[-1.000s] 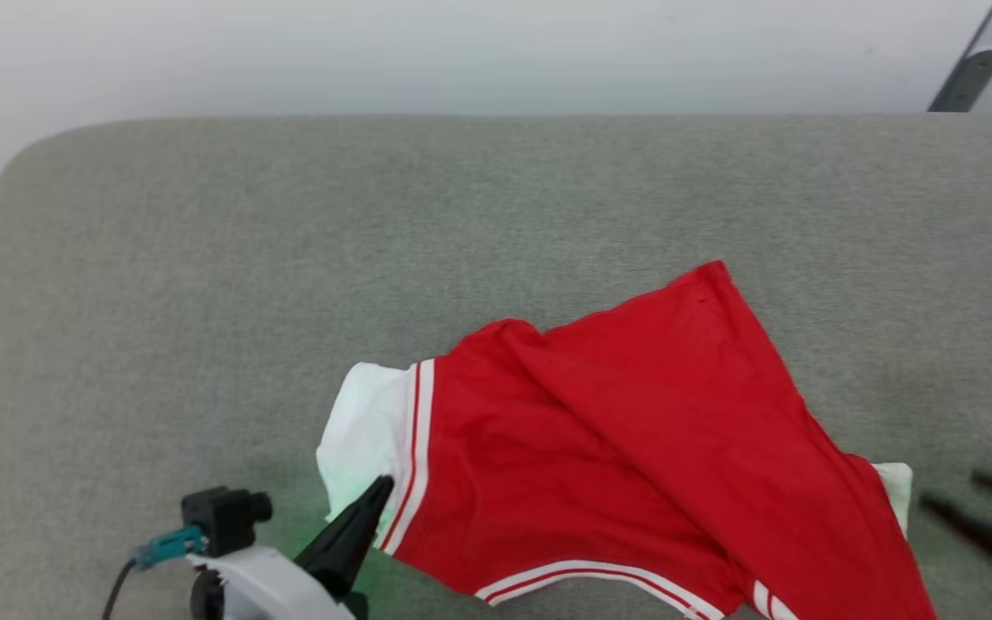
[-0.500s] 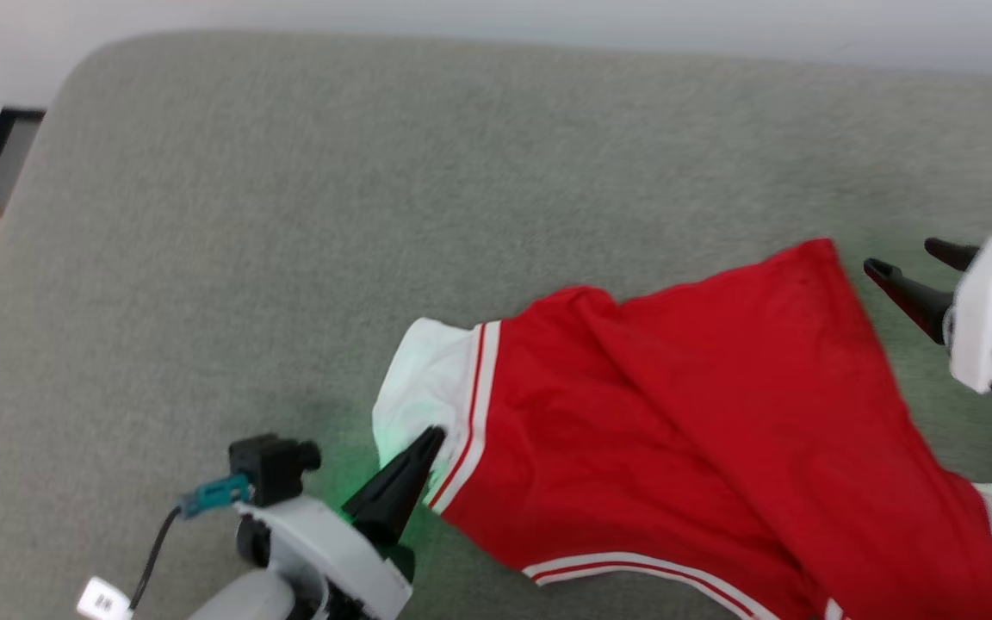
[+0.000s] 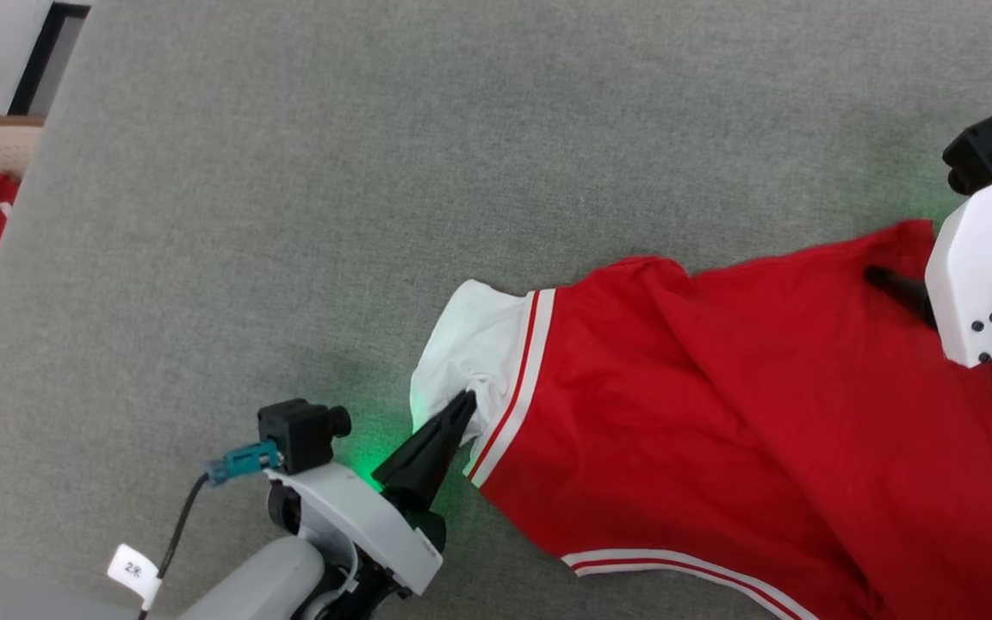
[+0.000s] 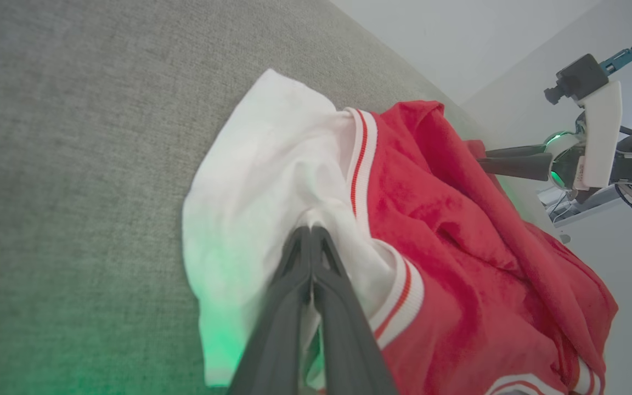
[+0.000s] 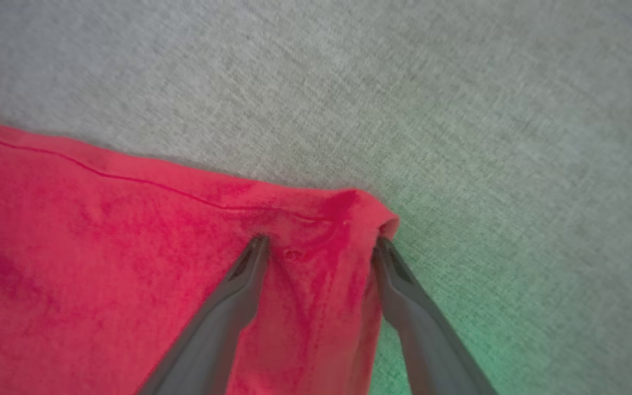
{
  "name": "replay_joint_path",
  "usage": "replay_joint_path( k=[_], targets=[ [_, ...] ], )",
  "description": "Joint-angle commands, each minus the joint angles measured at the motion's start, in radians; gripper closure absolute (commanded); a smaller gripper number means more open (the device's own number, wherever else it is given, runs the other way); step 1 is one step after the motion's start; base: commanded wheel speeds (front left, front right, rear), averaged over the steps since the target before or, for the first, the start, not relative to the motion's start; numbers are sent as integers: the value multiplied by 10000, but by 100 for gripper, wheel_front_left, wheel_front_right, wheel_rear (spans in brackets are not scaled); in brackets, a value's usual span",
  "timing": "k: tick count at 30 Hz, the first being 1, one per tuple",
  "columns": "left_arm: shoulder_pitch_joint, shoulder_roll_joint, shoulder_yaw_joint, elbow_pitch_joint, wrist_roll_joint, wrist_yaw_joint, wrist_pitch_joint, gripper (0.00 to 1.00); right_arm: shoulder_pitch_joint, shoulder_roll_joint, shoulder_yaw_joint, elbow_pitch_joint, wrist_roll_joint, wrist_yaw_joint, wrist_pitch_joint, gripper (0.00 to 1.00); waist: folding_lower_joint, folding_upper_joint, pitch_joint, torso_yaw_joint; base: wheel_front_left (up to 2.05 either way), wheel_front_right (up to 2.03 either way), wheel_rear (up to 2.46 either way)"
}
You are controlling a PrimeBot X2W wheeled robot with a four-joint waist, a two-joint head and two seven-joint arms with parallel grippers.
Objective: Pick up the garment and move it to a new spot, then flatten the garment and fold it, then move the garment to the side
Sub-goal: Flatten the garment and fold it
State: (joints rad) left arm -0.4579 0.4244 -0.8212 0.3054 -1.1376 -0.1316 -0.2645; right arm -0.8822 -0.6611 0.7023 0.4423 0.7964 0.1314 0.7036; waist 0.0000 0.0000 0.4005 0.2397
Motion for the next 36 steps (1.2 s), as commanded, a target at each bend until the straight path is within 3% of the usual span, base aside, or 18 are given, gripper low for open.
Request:
replay_joint_path(
  k=[1,9,17,26,32,36],
  targets=[
    [-79,-10,47,18,41,26,11,100,525,236,540,361,105,-15,94,100,0,0,79,32,0,0,0],
    [-839,302,346,-28,120,26,11,100,-698,161,95,484,784,-16,-1706,100,0,0,14,-243,0,0,0],
    [-3763,803,770,471,-436,26,269,100,-2436,514,-1100,1463,775,-15,-3489,100,0,0,331,-964,0,0,0],
    [-8106,225,1954,2537,-1720,26,971,100,-5273,1875,-3185,4212,-91,-15,-6096,100,0,0,1184,-1939,0,0,0],
    [-11057,-136,2519,4316,-1828,26,951,100,-7241,2490,-4000,5639,-930,-15,-7764,100,0,0,1618,-2475,0,0,0],
    [-12720,-73,2678,5047,-1675,28,741,100,-8338,2777,-4413,6226,-1271,-16,-8853,100,0,0,1663,-2755,0,0,0]
  ],
)
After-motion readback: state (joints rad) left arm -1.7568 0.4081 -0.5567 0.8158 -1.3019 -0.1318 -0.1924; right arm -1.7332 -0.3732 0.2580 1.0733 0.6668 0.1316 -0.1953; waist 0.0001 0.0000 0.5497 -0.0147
